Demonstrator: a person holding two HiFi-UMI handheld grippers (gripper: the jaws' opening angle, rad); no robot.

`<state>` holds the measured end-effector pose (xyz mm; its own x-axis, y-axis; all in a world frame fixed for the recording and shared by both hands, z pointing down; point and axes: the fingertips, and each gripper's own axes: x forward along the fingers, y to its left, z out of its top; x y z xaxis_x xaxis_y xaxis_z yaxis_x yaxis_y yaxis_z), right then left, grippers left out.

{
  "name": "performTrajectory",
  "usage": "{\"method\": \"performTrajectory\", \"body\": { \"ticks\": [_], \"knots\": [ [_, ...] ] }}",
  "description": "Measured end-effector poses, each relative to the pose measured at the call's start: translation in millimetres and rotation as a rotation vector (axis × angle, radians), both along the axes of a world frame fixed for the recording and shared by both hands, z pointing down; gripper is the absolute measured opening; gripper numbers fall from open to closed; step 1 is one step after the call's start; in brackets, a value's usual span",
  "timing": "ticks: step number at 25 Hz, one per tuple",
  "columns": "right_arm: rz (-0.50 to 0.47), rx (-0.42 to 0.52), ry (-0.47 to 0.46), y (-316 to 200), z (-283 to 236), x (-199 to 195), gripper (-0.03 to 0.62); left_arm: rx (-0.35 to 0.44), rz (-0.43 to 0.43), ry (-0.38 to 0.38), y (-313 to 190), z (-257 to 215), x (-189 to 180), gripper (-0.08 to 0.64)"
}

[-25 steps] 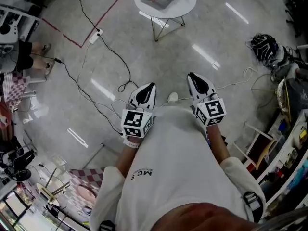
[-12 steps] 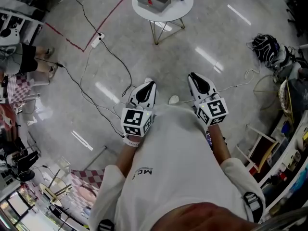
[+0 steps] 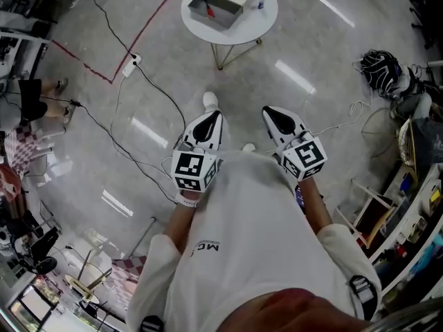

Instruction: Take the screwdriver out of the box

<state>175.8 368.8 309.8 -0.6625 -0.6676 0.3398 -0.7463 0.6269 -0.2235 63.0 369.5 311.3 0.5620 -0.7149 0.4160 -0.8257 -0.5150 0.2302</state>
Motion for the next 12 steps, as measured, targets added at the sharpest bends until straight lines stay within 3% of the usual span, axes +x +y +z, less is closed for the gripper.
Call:
{"method": "performTrajectory", "body": {
  "ticks": [12],
  "knots": [
    [0.065,-0.063,0.082,-222,10,-72,0.072,-0.046,0.071,0.022,-220,2,-88,0.011]
  ]
}}
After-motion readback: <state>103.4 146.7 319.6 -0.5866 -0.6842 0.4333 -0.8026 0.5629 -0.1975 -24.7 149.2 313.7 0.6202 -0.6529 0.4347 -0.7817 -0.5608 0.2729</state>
